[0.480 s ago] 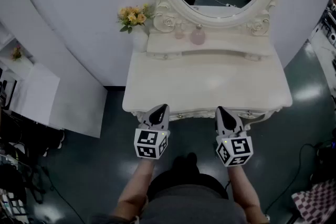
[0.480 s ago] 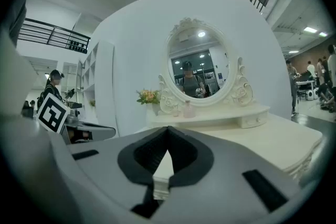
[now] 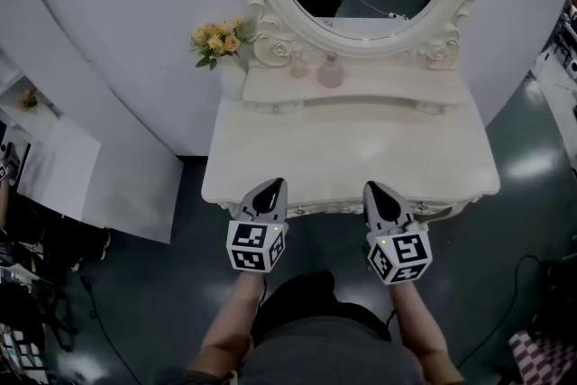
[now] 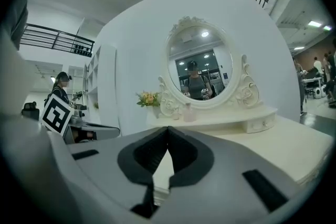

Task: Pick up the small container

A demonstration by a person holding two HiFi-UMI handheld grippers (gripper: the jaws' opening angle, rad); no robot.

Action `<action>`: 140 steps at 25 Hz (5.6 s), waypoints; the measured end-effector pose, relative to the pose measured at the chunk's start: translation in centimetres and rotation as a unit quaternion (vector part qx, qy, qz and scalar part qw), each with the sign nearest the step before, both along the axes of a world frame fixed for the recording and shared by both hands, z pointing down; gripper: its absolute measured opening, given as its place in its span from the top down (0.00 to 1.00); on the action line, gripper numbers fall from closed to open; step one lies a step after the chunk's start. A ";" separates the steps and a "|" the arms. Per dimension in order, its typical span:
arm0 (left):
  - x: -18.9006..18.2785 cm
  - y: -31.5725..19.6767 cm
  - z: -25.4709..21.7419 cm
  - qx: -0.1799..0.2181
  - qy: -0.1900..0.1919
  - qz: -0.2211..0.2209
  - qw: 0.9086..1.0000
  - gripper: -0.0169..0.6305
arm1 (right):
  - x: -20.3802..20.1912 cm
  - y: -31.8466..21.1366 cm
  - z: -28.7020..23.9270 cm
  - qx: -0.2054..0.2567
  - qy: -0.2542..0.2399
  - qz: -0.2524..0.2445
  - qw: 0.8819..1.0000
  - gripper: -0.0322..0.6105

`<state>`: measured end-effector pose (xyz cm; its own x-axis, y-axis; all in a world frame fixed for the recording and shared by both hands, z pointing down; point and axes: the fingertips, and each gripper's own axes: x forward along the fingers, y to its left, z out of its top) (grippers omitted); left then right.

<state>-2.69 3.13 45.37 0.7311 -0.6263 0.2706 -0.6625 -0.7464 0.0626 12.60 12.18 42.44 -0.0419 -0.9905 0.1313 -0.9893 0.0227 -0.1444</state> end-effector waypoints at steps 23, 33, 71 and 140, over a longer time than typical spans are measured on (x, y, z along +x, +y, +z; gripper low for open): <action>2.8 -12.9 0.9 -0.010 -0.008 0.012 1.000 0.96 | 2.7 -15.7 -1.4 0.018 -0.017 -0.005 1.000 0.77; 4.0 -19.2 2.0 -0.048 0.018 0.036 0.998 0.96 | 4.5 -23.8 -0.4 -0.021 -0.006 0.015 1.000 0.71; 2.8 -27.0 6.1 -0.105 0.021 0.044 0.993 0.96 | 10.3 -37.4 2.8 -0.105 0.068 0.067 0.990 0.61; 8.5 -24.8 -0.4 -0.010 0.015 0.093 0.996 0.96 | 9.8 -22.4 -10.7 0.076 0.055 0.118 0.989 0.74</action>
<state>5.84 -21.63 44.96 0.8412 -0.4746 0.2590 -0.5115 -0.8538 0.0968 22.37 -10.24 31.78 0.1980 -0.9798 -0.0293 -0.9793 -0.1964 -0.0487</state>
